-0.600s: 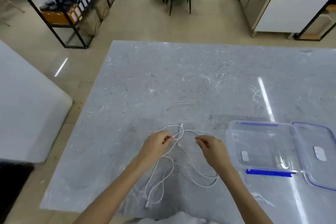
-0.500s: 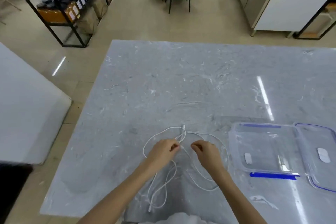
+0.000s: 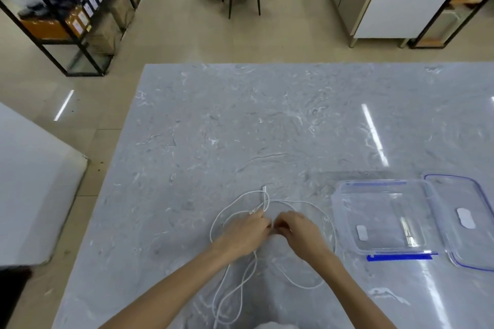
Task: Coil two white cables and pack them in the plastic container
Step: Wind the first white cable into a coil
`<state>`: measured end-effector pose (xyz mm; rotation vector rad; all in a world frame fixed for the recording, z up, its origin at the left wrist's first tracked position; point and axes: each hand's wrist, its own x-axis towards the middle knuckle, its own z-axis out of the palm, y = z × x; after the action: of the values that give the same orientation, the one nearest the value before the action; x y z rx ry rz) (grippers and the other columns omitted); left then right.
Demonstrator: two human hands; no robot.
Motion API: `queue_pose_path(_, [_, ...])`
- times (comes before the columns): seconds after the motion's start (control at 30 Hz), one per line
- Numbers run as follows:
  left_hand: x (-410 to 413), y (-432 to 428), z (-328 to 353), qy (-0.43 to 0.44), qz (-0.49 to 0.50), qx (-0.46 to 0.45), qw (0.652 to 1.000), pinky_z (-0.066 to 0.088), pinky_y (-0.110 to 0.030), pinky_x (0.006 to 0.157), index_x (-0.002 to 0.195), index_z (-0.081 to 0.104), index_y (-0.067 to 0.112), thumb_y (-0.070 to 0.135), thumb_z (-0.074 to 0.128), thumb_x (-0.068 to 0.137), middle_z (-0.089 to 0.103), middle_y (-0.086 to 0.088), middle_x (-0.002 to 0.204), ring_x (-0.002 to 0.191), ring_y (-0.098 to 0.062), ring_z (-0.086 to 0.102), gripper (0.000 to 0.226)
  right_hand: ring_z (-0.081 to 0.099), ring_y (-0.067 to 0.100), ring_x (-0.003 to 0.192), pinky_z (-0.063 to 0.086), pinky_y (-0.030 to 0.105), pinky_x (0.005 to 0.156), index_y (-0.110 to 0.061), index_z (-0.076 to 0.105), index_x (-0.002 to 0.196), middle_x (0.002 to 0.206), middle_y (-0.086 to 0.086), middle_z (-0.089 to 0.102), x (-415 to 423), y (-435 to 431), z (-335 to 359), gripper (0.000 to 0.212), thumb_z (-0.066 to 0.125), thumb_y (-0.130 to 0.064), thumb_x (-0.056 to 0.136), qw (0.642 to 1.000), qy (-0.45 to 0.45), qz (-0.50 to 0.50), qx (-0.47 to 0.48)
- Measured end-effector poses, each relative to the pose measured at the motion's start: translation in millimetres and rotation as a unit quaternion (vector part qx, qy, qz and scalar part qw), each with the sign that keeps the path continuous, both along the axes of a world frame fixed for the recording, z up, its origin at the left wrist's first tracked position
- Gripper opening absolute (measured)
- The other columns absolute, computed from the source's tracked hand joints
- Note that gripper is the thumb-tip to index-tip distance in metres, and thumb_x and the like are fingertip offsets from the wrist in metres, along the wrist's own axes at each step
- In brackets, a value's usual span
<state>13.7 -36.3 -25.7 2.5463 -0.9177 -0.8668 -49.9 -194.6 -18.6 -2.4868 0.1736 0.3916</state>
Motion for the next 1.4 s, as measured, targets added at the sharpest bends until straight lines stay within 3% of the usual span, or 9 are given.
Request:
queue_pose_path(0.17, [26, -6, 75, 0.252, 0.094, -0.174, 0.947, 0.041, -0.026, 0.051, 0.083, 0.058, 0.018, 0.021, 0.044, 0.103, 0.054, 0.003, 0.062, 0.051, -0.010, 0.051, 0.025, 0.057, 0.005, 0.079, 0.047, 0.021, 0.071, -0.023, 0.065, 0.092, 0.083, -0.013, 0.065, 9, -22, 61, 0.002, 0.063, -0.022, 0.093, 0.986, -0.134, 0.008, 0.101])
queue_pose_path(0.37, [69, -6, 189, 0.426, 0.155, -0.400, 0.796, 0.038, -0.019, 0.047, 0.089, 0.059, 0.011, 0.019, 0.046, 0.103, 0.051, 0.005, 0.062, 0.049, -0.008, 0.045, 0.021, 0.061, 0.003, 0.064, 0.041, 0.010, 0.056, -0.028, 0.070, 0.092, 0.073, -0.011, 0.070, 46, -50, 151, 0.020, 0.055, -0.016, 0.098, 0.963, -0.167, -0.004, 0.212])
queue_pose_path(0.6, [114, -60, 360, 0.394, 0.061, -0.588, 0.703, 0.043, -0.018, 0.050, 0.099, 0.053, 0.007, 0.015, 0.039, 0.104, 0.052, 0.006, 0.064, 0.052, -0.006, 0.048, 0.016, 0.064, 0.009, 0.064, 0.055, 0.023, 0.060, -0.012, 0.069, 0.086, 0.068, -0.003, 0.067, 126, -65, 289, 0.023, 0.051, -0.004, 0.099, 0.882, -0.327, -0.024, 0.338])
queue_pose_path(0.73, [122, -90, 472, 0.378, 0.065, -0.682, 0.623, 0.046, -0.017, 0.049, 0.091, 0.051, 0.007, 0.012, 0.036, 0.105, 0.054, 0.003, 0.063, 0.053, -0.007, 0.051, 0.022, 0.062, 0.013, 0.063, 0.058, 0.023, 0.062, 0.016, 0.060, 0.103, 0.077, 0.015, 0.063, 166, -60, 341, 0.016, 0.049, 0.006, 0.097, 0.870, -0.347, -0.018, 0.349])
queue_pose_path(0.9, [107, -84, 561, 0.245, 0.008, -0.702, 0.669, 0.055, -0.023, 0.060, 0.095, 0.053, 0.005, 0.010, 0.039, 0.104, 0.057, -0.005, 0.075, 0.065, -0.014, 0.059, 0.018, 0.066, 0.006, 0.061, 0.059, 0.019, 0.066, 0.014, 0.061, 0.100, 0.079, 0.012, 0.064, 179, -54, 340, 0.017, 0.053, 0.000, 0.097, 0.925, -0.188, 0.054, 0.325])
queue_pose_path(1.0, [97, -67, 594, 0.197, -0.015, -0.731, 0.653, 0.059, -0.030, 0.074, 0.096, 0.054, 0.003, 0.009, 0.040, 0.103, 0.064, -0.010, 0.081, 0.079, -0.022, 0.071, 0.018, 0.067, 0.011, 0.075, 0.058, 0.027, 0.081, -0.007, 0.067, 0.091, 0.090, 0.007, 0.069, 181, -51, 317, 0.016, 0.054, -0.011, 0.098, 0.976, -0.091, 0.102, 0.170])
queue_pose_path(1.07, [93, -54, 597, 0.144, -0.007, -0.717, 0.682, 0.060, -0.034, 0.082, 0.099, 0.054, 0.002, 0.010, 0.037, 0.104, 0.071, -0.013, 0.088, 0.093, -0.028, 0.073, 0.019, 0.067, 0.017, 0.081, 0.057, 0.036, 0.092, -0.009, 0.069, 0.094, 0.095, 0.005, 0.069, 184, -52, 312, 0.018, 0.053, -0.017, 0.097, 0.988, -0.075, 0.082, 0.112])
queue_pose_path(1.2, [102, -33, 530, -0.014, 0.096, -0.610, 0.787, 0.060, -0.034, 0.084, 0.095, 0.053, 0.005, 0.013, 0.035, 0.106, 0.073, -0.016, 0.108, 0.100, -0.028, 0.072, 0.023, 0.067, 0.013, 0.065, 0.060, 0.030, 0.075, -0.002, 0.064, 0.090, 0.088, 0.015, 0.068, 198, -65, 347, 0.017, 0.055, -0.013, 0.099, 0.955, -0.158, 0.011, 0.251])
queue_pose_path(1.4, [119, -34, 368, -0.003, 0.209, -0.516, 0.831, 0.049, -0.041, 0.088, 0.086, 0.061, 0.012, 0.011, 0.047, 0.102, 0.059, -0.002, 0.100, 0.097, -0.019, 0.051, 0.021, 0.074, 0.014, 0.072, 0.062, 0.025, 0.066, -0.002, 0.066, 0.110, 0.088, 0.008, 0.072, 224, -86, 432, 0.019, 0.054, -0.013, 0.099, 0.855, -0.254, -0.042, 0.450])
